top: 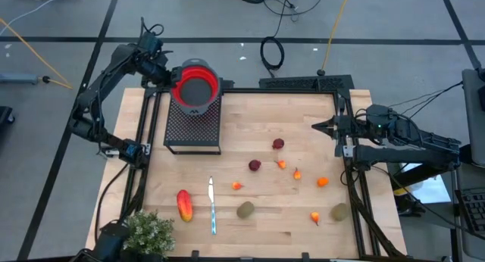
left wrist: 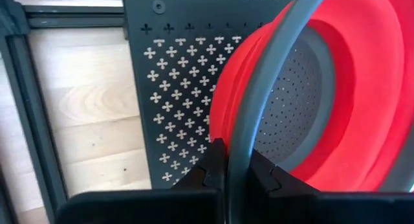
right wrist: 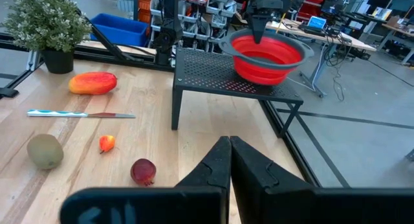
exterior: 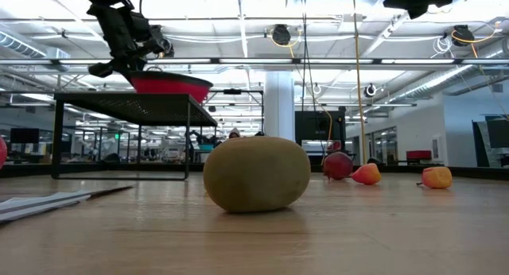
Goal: Pick & Place Fruit
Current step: Put the red strainer bowl on the shelf
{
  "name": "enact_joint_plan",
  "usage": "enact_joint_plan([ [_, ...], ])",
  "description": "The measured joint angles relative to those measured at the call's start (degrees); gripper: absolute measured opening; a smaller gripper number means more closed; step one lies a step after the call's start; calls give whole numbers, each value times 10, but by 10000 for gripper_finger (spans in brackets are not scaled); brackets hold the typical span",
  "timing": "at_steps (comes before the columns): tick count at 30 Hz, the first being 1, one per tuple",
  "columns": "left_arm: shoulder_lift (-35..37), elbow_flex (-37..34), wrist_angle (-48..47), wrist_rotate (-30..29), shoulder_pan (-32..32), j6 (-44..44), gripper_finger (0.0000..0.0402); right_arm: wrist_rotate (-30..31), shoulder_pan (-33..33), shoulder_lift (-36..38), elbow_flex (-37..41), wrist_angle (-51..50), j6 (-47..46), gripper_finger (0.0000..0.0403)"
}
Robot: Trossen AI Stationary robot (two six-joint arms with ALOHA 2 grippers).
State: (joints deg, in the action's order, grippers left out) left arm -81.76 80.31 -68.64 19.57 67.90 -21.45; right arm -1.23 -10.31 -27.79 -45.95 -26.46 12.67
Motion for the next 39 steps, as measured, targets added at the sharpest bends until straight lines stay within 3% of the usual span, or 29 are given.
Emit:
enact_joint_plan([
  [13,0,0,-6,-1,0,2,15,1,0,0,0,0,0,0],
  [30,0,0,-2,-1,0,2,166,1,0,0,0,0,0,0],
  [39,4,0,-10,-1,12,11,204,1,0,0,0,1,0,0],
])
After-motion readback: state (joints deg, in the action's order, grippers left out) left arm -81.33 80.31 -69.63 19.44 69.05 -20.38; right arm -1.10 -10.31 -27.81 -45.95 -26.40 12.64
